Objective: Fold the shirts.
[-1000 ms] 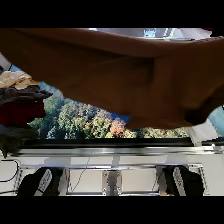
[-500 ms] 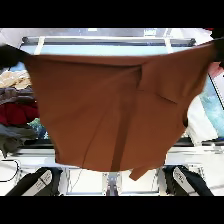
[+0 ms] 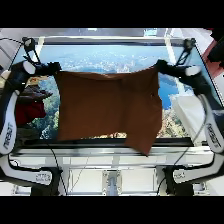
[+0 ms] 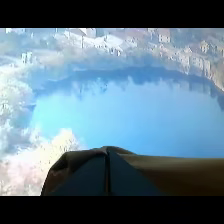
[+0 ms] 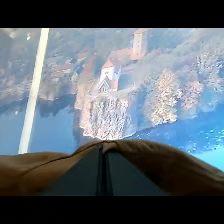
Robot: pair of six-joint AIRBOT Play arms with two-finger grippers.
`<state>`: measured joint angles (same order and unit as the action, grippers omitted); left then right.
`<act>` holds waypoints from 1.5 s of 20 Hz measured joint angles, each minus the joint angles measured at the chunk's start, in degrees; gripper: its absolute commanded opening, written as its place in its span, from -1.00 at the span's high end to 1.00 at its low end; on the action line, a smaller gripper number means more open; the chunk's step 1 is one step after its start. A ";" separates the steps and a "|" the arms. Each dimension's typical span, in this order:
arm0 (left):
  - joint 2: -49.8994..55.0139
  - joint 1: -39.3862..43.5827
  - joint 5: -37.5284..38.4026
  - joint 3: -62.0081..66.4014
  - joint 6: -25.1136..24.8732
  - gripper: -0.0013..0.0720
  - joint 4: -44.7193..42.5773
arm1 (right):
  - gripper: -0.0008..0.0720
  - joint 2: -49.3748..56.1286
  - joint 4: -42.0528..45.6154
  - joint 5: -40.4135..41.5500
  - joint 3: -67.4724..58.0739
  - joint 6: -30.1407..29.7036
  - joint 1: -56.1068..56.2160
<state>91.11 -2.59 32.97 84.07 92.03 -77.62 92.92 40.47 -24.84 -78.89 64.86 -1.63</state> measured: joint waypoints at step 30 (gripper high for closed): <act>-45.70 -10.19 14.82 -49.75 5.73 -0.79 3.82 | -0.34 -18.71 7.96 -37.38 39.04 0.02 -20.76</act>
<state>45.41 -12.78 47.79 34.33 97.76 -73.80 74.22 48.42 -62.22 -39.86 64.88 -22.39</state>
